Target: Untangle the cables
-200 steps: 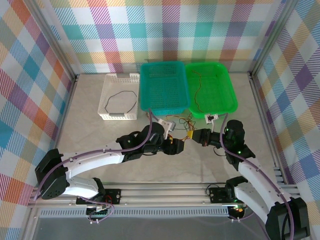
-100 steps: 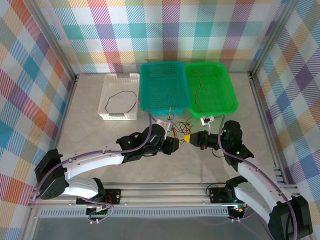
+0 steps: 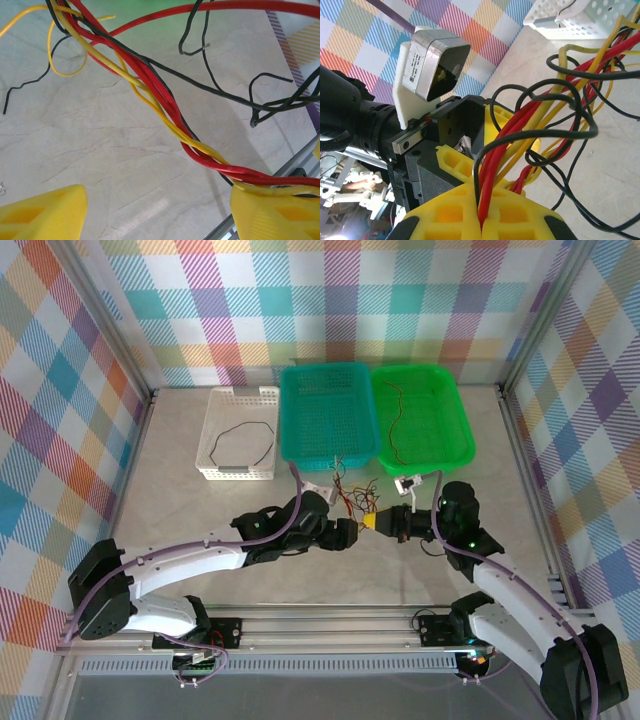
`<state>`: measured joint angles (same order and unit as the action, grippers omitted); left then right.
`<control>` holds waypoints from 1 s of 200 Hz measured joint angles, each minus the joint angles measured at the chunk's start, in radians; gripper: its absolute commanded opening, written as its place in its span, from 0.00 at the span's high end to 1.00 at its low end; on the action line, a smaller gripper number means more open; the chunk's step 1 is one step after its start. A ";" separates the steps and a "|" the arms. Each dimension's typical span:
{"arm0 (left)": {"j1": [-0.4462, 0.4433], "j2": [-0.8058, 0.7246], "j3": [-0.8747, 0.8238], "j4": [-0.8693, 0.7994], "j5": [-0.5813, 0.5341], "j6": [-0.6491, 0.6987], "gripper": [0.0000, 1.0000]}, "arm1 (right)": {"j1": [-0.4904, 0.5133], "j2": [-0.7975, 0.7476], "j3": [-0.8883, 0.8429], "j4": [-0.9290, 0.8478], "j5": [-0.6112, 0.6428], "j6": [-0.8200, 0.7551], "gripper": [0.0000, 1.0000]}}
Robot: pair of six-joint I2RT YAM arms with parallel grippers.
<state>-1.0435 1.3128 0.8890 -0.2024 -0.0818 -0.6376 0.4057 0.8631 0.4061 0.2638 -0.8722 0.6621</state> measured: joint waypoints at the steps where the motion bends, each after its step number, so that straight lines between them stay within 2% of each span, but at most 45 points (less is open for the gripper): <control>1: 0.000 -0.001 -0.003 0.001 0.000 -0.002 0.25 | 0.001 0.000 0.000 0.000 0.000 0.000 1.00; 25: 0.000 -0.030 -0.048 0.039 -0.003 -0.024 0.25 | 0.019 0.020 0.000 0.004 0.001 -0.010 1.00; 78: 0.002 -0.191 -0.215 0.257 -0.003 -0.081 0.25 | 0.037 0.024 0.001 0.034 0.004 -0.016 1.00; 139: 0.008 -0.251 -0.317 0.392 -0.002 -0.156 0.25 | 0.056 0.039 0.002 0.054 0.009 -0.016 1.00; 174: 0.031 -0.346 -0.341 0.505 -0.060 -0.238 0.25 | 0.068 0.039 0.002 0.017 0.007 -0.019 1.00; 200: 0.032 -0.362 -0.349 0.560 -0.070 -0.288 0.25 | 0.073 0.040 0.002 0.013 0.007 -0.019 1.00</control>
<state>-1.0119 0.9512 0.5400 0.3576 -0.1516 -0.9257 0.4786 0.9028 0.4076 0.2764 -0.8654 0.6434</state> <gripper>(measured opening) 0.754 0.066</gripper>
